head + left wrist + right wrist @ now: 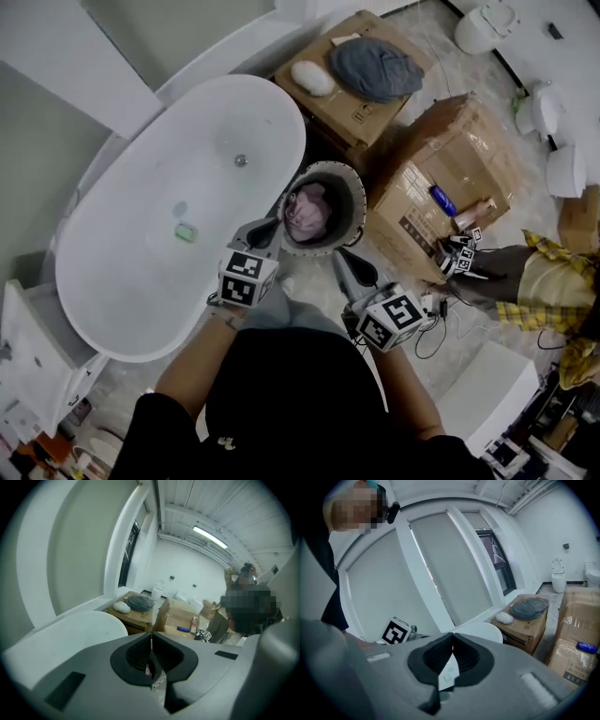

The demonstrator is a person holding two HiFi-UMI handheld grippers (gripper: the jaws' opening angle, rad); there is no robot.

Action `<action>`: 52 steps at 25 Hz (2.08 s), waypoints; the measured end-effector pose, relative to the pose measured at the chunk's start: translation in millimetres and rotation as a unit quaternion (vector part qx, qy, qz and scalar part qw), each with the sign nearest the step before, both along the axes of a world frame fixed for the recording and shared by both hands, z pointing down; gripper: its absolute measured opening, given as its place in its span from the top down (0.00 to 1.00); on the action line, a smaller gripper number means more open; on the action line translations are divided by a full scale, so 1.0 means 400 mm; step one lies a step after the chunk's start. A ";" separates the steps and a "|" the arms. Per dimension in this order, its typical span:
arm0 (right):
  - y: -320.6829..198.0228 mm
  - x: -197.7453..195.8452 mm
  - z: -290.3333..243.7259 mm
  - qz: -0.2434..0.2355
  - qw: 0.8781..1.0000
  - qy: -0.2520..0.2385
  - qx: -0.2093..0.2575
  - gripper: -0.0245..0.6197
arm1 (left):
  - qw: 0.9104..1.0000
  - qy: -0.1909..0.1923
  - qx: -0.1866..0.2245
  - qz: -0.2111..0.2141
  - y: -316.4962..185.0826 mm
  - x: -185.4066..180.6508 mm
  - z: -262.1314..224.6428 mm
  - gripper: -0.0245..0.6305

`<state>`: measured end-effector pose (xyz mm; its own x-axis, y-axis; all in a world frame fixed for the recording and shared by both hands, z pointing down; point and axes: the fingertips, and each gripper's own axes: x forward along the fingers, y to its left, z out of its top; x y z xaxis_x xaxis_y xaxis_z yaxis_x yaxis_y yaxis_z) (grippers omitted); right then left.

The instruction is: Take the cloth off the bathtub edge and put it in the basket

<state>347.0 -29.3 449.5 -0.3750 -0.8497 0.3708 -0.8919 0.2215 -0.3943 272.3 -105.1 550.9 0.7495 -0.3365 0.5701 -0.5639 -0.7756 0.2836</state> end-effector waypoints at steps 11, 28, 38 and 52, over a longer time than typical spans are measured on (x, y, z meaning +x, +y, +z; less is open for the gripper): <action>-0.038 -0.238 -0.104 -0.108 0.993 -0.003 0.047 0.97 | 0.988 0.053 0.075 -0.126 0.065 -0.329 -0.285 0.94; -0.076 -0.815 -0.282 -0.285 0.954 -0.030 0.088 0.97 | 0.931 0.043 0.134 -0.336 0.168 -1.001 -0.493 0.94; -0.059 -1.012 -0.324 -0.345 0.932 -0.022 0.109 0.97 | 0.904 0.067 0.150 -0.394 0.251 -1.209 -0.537 0.94; -0.050 -1.093 -0.344 -0.373 0.919 0.006 0.125 0.97 | 0.900 0.076 0.159 -0.399 0.252 -1.262 -0.556 0.94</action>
